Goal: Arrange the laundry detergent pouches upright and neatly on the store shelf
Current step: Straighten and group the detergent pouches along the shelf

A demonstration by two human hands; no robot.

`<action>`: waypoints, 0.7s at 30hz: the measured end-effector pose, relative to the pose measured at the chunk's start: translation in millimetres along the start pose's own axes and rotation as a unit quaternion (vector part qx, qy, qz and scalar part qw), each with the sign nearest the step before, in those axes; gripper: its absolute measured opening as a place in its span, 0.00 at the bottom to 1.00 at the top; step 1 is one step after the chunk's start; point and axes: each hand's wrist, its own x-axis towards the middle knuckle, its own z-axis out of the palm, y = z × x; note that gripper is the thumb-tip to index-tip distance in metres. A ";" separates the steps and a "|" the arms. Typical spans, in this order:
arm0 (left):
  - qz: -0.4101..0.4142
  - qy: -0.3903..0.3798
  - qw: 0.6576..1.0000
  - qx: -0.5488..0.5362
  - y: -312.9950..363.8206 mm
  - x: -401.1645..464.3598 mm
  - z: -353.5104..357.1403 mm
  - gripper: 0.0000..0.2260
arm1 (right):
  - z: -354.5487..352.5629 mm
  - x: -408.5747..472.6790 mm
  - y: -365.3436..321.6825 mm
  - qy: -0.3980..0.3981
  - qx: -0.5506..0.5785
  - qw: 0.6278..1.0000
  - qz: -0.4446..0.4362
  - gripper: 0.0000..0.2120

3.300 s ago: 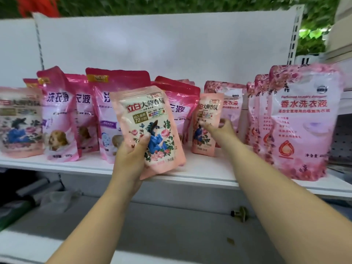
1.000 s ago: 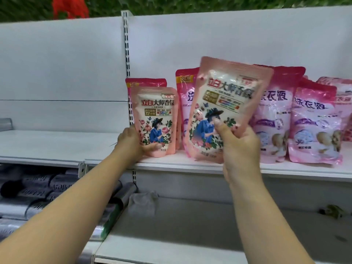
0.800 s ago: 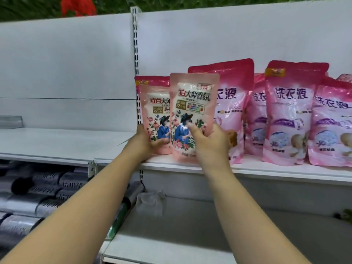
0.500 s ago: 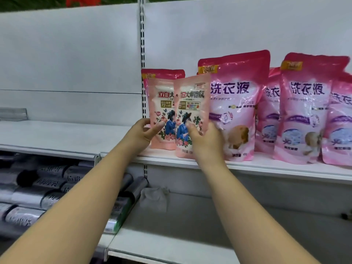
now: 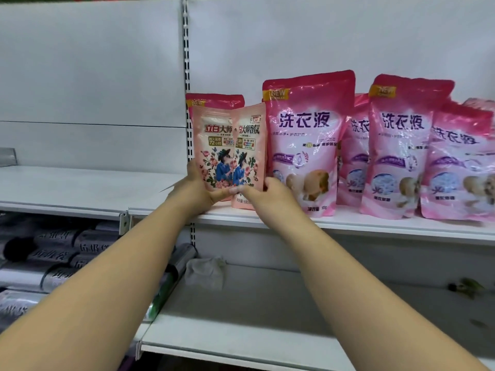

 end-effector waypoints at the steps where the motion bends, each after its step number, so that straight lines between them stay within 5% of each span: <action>1: -0.006 0.003 1.000 0.013 -0.7 0.6 0.9 0.46 | -6.1 -10.0 6.5 0.005 -0.007 1.000 -0.019 0.19; 3: -0.012 0.011 1.000 0.013 0.0 -0.2 1.1 0.45 | -23.5 -30.0 19.1 0.028 0.003 0.999 -0.047 0.17; 6: -0.002 0.043 0.999 0.003 5.8 -4.6 -0.1 0.43 | -64.0 -51.0 39.1 0.078 0.016 0.994 -0.071 0.02; 11: 0.111 0.173 0.976 0.072 18.1 -41.8 6.7 0.50 | -142.7 -54.2 77.2 0.188 -0.024 0.981 -0.035 0.02; 16: 0.273 0.121 0.952 0.070 76.8 -85.9 52.0 0.38 | -216.1 -39.1 99.9 0.281 -0.144 0.949 -0.005 0.12; 21: 0.404 0.075 0.906 0.103 145.8 -97.0 121.3 0.23 | -270.5 -26.1 124.2 0.298 -0.157 0.940 0.058 0.37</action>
